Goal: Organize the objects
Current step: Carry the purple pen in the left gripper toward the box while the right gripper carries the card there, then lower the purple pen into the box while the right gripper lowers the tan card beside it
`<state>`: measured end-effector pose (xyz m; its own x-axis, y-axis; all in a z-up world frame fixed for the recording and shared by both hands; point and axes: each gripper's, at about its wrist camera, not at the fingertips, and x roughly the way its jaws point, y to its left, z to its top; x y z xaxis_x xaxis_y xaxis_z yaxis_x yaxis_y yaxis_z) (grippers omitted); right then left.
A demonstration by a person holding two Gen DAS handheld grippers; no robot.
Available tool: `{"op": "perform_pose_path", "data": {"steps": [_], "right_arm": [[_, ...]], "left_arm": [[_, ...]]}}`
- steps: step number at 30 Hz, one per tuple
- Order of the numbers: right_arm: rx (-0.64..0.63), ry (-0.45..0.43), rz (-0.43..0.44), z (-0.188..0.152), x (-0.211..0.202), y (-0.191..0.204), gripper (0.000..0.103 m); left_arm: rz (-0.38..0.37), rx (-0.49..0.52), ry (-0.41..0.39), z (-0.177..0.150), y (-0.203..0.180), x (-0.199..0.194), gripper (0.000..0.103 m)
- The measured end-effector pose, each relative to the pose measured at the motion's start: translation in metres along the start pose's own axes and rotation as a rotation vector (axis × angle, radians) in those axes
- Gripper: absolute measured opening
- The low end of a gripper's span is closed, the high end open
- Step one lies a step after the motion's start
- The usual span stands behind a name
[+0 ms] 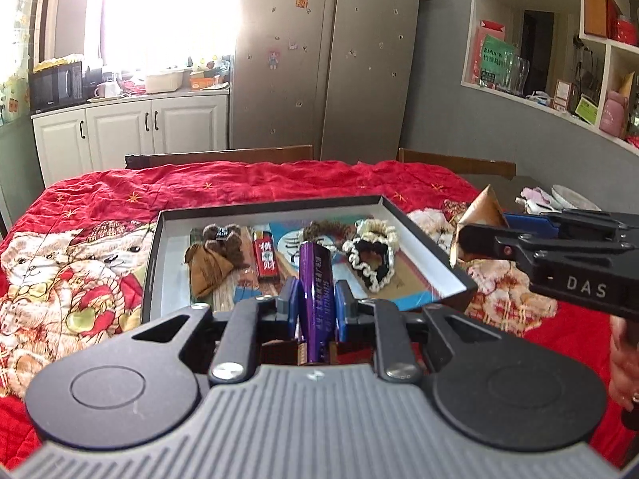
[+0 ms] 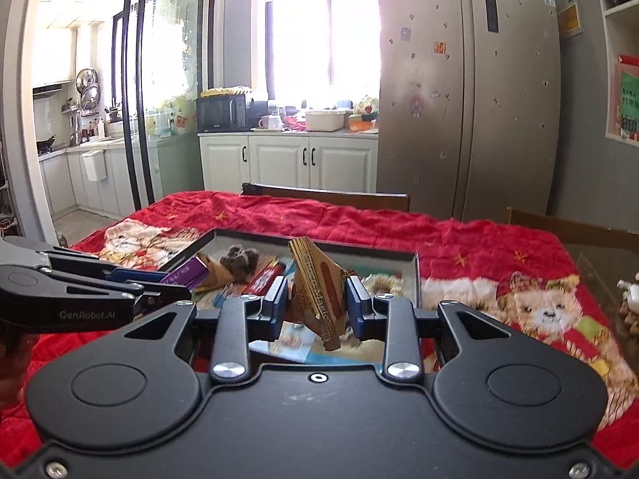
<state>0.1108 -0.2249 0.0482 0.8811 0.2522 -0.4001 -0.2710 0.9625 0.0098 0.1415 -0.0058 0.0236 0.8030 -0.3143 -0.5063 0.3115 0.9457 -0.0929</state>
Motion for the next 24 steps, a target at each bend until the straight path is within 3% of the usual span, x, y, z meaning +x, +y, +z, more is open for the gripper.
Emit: {"op": "perform_pose_path", "data": {"steps": [14, 24], "right_arm": [[0.010, -0.003, -0.018, 0.024, 0.033, -0.009, 0.030], [0.073, 0.051, -0.012, 0.031, 0.082, -0.028, 0.030]], "left_arm": [[0.009, -0.010, -0.023, 0.029, -0.003, 0.020, 0.022], [0.034, -0.030, -0.003, 0.046, 0.003, 0.053, 0.022]]}}
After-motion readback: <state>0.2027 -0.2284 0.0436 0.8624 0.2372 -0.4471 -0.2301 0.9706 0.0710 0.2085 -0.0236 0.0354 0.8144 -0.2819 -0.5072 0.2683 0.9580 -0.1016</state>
